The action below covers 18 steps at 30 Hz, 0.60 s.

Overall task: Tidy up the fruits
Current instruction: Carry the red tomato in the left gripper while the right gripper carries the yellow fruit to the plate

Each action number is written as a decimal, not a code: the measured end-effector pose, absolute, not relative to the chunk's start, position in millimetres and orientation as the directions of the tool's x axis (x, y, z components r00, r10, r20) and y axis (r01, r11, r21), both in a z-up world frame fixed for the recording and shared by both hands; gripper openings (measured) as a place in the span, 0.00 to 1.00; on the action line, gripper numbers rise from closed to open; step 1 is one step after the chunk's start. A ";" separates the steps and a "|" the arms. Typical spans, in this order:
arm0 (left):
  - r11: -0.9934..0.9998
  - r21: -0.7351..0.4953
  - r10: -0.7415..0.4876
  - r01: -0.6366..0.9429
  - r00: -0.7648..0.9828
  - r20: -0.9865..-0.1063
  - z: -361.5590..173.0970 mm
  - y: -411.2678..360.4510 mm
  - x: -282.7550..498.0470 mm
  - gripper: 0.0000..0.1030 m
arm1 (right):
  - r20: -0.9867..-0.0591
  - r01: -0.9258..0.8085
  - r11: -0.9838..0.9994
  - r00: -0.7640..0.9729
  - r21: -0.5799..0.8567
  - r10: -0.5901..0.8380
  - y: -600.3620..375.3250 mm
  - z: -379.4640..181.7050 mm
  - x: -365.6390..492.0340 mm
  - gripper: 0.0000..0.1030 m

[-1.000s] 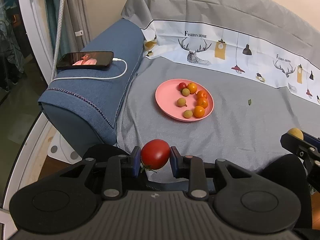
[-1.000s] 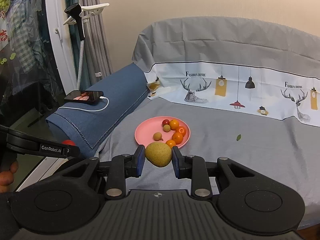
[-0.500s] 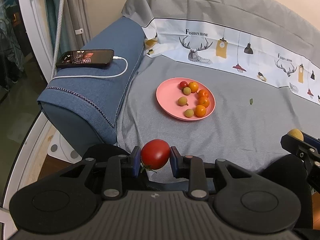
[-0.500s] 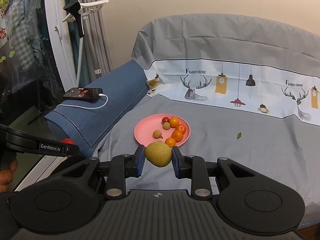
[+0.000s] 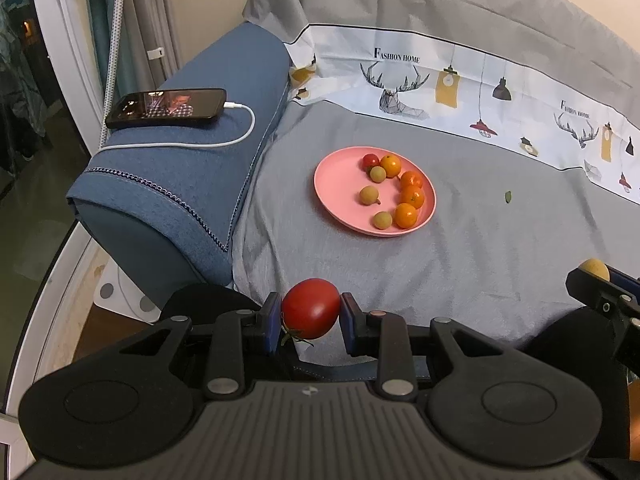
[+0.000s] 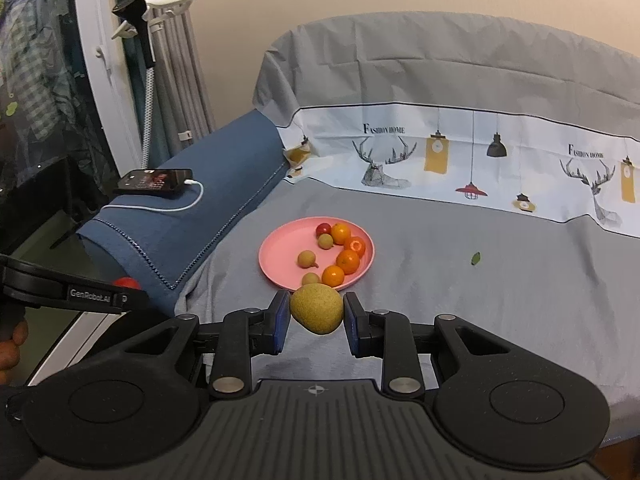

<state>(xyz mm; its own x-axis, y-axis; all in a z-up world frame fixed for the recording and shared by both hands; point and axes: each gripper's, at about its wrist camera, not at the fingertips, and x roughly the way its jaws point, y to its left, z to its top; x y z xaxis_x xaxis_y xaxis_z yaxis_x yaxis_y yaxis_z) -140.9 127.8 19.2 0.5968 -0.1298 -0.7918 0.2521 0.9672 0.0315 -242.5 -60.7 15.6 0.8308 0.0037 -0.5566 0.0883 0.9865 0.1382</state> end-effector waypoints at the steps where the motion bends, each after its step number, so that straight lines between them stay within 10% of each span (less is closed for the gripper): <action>1: 0.967 0.030 -0.130 0.252 0.594 -0.794 18.2 128.1 -138.8 0.33 | -0.560 0.091 0.986 0.829 0.137 0.001 -61.6 14.4 -241.0 0.29; 18: 0.960 -0.001 -0.160 0.280 0.545 -0.823 1.6 99.3 -49.7 0.33 | -0.610 0.118 0.985 0.792 0.127 -0.016 -75.7 -7.9 -160.1 0.29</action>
<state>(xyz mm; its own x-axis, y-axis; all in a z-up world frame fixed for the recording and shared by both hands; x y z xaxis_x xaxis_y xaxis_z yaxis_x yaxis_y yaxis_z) -49.7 99.3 1.6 0.5452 -0.1601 -0.8229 0.2804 0.9599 -0.0009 -160.1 -75.7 -7.9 0.7923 -0.0160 -0.6099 0.1177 0.9849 0.1270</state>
